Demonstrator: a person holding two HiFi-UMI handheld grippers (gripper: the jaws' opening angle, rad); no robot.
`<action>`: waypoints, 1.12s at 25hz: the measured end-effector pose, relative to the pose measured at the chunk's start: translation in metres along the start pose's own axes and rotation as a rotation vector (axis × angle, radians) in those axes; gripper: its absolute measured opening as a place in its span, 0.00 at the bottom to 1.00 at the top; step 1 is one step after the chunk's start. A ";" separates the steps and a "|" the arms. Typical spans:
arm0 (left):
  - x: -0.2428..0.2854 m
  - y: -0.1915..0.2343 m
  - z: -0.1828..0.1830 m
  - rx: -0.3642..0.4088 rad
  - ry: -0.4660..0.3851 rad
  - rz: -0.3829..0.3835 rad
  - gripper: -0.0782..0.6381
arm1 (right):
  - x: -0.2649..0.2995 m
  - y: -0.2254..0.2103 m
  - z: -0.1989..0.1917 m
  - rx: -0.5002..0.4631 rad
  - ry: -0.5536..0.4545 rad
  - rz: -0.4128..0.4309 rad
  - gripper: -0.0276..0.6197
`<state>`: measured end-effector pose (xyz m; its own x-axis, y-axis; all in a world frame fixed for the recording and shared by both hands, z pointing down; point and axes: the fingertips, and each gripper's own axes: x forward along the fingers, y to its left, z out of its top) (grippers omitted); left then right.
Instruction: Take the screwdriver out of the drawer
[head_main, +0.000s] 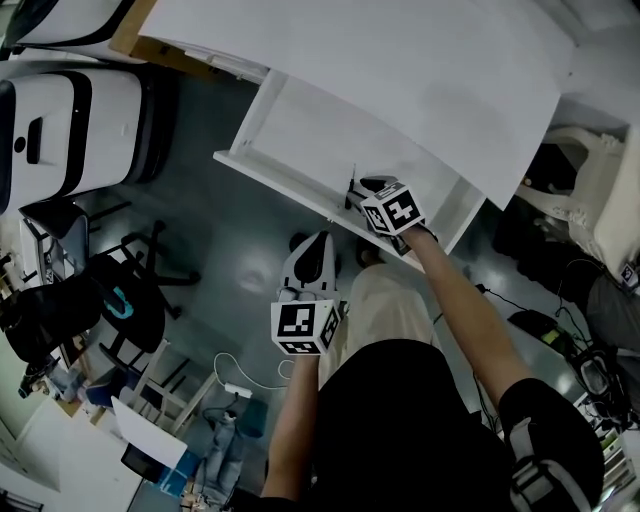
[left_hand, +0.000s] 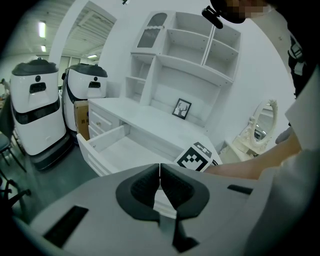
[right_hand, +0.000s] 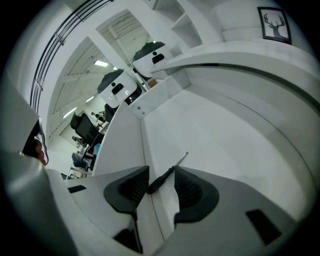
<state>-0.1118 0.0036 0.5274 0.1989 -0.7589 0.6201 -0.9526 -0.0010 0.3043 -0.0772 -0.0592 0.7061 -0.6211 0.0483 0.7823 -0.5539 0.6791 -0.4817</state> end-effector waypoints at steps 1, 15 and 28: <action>0.000 0.002 -0.001 0.001 0.002 0.002 0.15 | 0.005 0.000 -0.002 -0.012 0.010 -0.002 0.32; 0.009 0.004 -0.017 -0.032 0.031 -0.007 0.15 | 0.037 -0.007 -0.013 -0.119 0.105 -0.013 0.30; 0.009 0.000 -0.024 -0.027 0.052 -0.017 0.15 | 0.045 0.004 -0.014 -0.261 0.166 0.031 0.25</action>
<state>-0.1040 0.0126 0.5507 0.2276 -0.7243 0.6508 -0.9424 0.0044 0.3345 -0.0993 -0.0438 0.7448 -0.5245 0.1765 0.8329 -0.3619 0.8393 -0.4058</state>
